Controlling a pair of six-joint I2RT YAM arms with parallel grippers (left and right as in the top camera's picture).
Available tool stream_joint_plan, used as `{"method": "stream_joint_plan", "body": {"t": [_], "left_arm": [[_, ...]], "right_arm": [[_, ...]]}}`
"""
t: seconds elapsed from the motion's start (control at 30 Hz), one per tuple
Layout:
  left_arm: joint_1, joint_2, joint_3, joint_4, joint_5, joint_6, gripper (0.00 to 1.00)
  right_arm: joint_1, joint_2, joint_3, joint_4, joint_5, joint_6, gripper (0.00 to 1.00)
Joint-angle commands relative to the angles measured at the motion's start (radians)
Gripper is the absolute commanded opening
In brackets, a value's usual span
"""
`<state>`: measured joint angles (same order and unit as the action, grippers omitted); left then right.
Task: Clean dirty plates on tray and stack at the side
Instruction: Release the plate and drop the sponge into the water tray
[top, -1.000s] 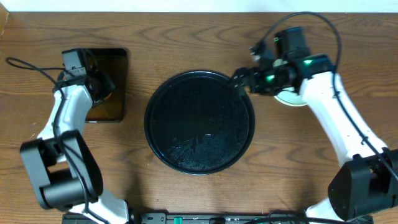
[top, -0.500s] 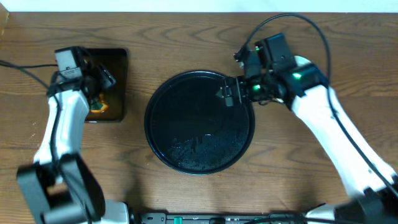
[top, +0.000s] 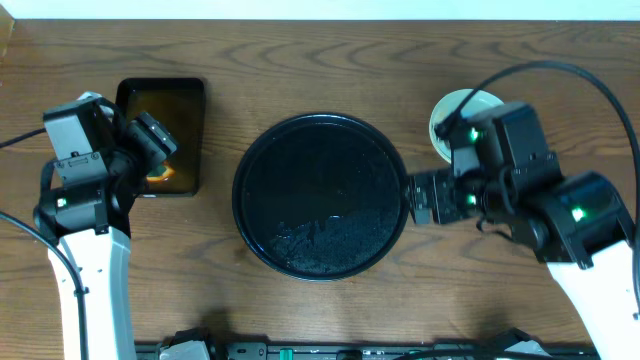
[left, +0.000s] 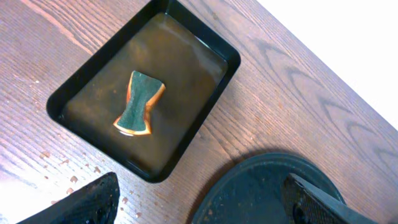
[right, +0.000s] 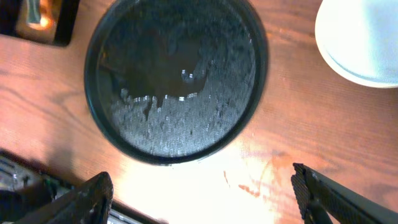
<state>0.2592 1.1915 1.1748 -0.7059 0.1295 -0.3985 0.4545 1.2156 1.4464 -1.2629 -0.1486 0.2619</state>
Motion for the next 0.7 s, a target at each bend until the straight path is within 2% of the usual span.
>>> {"method": "stream_joint_plan", "body": {"t": [0.0,0.03,0.67], "left_arm": [[0.003,-0.003,0.002,-0.005,0.009,-0.006,0.84],[0.003,-0.002,0.002,-0.005,0.009,-0.006,0.84],[0.003,-0.002,0.002,-0.005,0.009,-0.006,0.85]], "right_arm": [[0.045,-0.05,-0.048,-0.019,0.047,-0.009,0.95],[0.052,-0.057,-0.061,-0.021,0.047,-0.008,0.99],[0.06,-0.053,-0.101,-0.022,0.017,-0.005,0.99]]}}
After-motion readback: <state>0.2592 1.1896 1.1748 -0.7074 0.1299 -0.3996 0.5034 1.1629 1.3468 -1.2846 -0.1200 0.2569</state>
